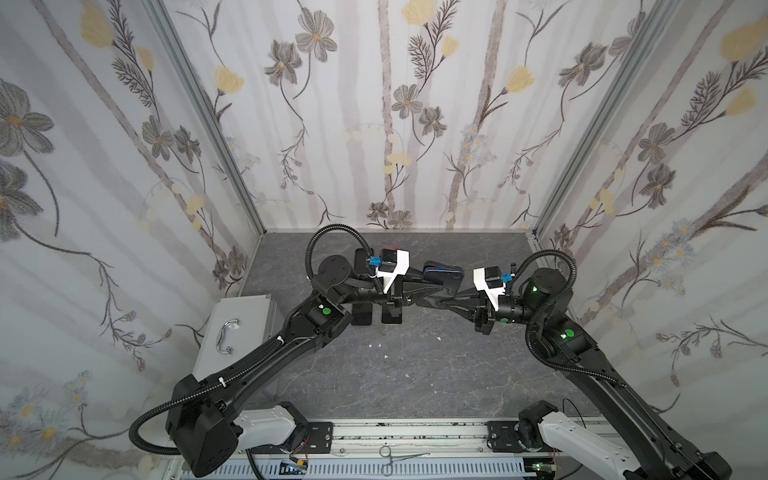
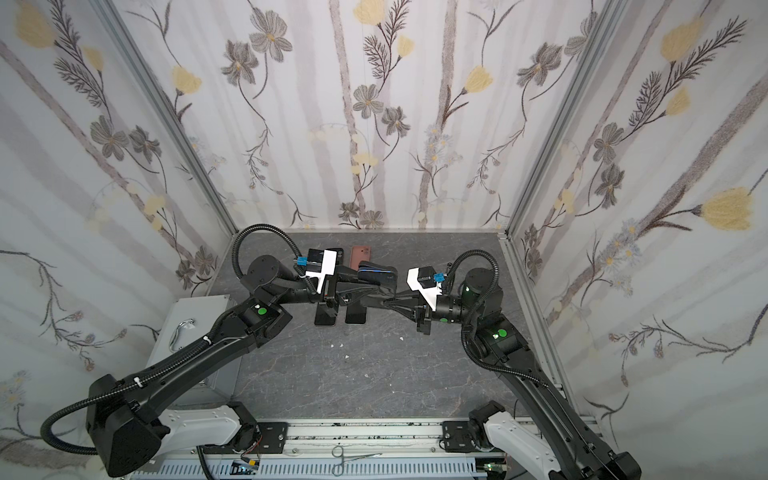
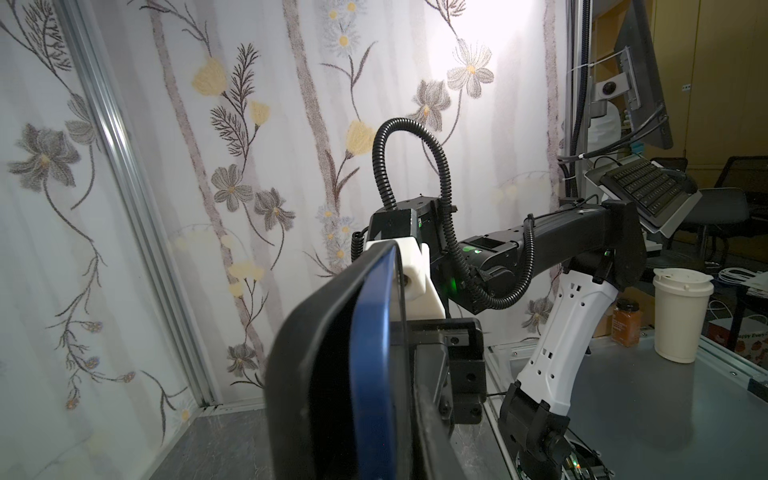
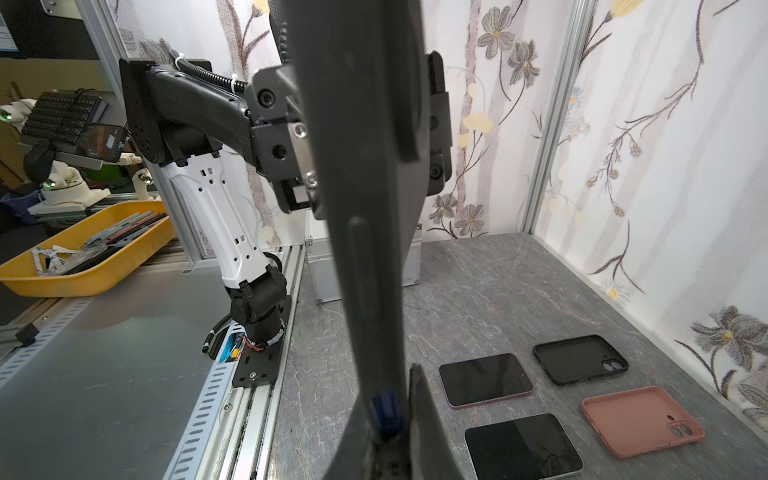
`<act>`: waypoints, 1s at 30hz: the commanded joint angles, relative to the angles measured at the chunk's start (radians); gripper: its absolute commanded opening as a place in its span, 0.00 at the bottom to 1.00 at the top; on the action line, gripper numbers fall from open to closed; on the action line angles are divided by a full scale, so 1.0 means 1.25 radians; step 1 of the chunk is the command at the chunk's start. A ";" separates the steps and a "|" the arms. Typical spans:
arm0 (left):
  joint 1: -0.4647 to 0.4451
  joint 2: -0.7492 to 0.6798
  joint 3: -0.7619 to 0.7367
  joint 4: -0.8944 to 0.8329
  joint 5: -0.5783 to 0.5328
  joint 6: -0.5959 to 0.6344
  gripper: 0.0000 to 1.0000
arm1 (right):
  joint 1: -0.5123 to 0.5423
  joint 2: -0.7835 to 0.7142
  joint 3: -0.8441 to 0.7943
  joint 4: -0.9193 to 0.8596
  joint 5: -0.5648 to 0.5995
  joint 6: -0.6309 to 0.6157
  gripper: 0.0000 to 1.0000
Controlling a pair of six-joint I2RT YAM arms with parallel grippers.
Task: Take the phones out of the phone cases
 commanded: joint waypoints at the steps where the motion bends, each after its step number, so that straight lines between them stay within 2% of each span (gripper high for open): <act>1: -0.005 0.008 -0.011 -0.105 0.059 0.007 0.09 | -0.003 -0.010 0.007 0.172 0.043 0.032 0.00; 4: -0.002 -0.014 -0.011 -0.104 0.051 0.010 0.00 | -0.003 -0.010 0.012 0.122 0.067 -0.001 0.00; 7: 0.001 -0.018 -0.013 -0.104 0.034 0.015 0.00 | -0.002 -0.003 0.020 0.063 0.086 -0.034 0.00; 8: 0.001 -0.021 -0.015 -0.104 0.025 0.019 0.00 | -0.002 -0.001 0.023 0.041 0.090 -0.044 0.04; 10: 0.004 -0.026 -0.021 -0.105 -0.005 0.026 0.00 | -0.003 -0.002 0.026 0.005 0.104 -0.065 0.31; 11: 0.006 -0.028 -0.025 -0.106 -0.020 0.034 0.00 | -0.003 -0.004 0.025 -0.007 0.113 -0.071 0.40; 13: 0.010 -0.033 -0.026 -0.123 -0.053 0.055 0.00 | -0.006 -0.013 0.023 -0.024 0.137 -0.081 0.53; 16: 0.010 -0.024 0.007 -0.249 -0.119 0.146 0.00 | -0.014 -0.037 0.013 -0.029 0.196 -0.080 0.62; 18: 0.010 -0.013 0.026 -0.326 -0.161 0.202 0.00 | -0.021 -0.053 0.008 -0.030 0.254 -0.078 0.64; 21: 0.009 -0.017 0.010 -0.345 -0.216 0.249 0.00 | -0.040 -0.060 0.013 -0.035 0.304 -0.049 0.64; 26: 0.009 -0.015 0.008 -0.400 -0.270 0.318 0.00 | -0.068 -0.042 0.056 -0.075 0.270 -0.005 0.64; 30: 0.000 -0.008 0.018 -0.450 -0.293 0.366 0.00 | -0.071 0.038 0.163 -0.231 0.207 -0.040 0.52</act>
